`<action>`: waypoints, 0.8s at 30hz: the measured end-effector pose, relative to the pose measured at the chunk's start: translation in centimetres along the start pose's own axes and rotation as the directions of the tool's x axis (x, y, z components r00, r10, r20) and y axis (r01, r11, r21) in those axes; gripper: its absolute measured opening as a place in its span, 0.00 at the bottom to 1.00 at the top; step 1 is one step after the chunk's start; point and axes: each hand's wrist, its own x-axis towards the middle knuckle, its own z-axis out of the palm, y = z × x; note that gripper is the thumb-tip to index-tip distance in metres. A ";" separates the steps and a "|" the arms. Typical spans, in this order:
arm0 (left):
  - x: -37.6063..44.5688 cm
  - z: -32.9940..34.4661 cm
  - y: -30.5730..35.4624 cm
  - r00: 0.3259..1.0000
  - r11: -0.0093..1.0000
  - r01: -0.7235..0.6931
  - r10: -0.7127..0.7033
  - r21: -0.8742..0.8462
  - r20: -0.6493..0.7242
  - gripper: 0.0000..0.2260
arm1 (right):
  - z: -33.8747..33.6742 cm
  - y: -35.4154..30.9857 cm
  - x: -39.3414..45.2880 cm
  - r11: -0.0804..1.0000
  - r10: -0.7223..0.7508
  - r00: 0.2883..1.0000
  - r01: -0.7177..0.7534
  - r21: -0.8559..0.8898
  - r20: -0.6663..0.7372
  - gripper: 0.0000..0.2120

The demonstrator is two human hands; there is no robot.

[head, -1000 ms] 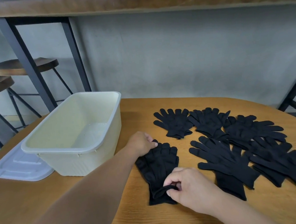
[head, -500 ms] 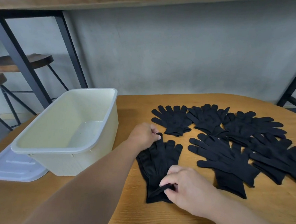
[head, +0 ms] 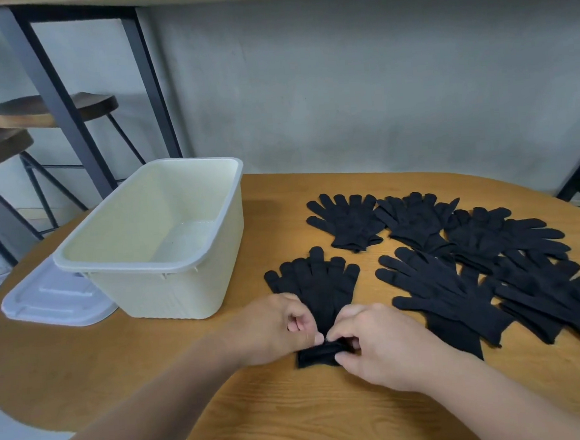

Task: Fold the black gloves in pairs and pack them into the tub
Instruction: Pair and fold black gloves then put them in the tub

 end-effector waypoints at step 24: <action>-2.3 2.2 -0.7 0.973 0.925 -0.166 0.209 0.341 -0.094 0.21 | 0.6 -1.0 0.0 0.993 -0.037 0.997 0.029 -0.111 -0.067 0.16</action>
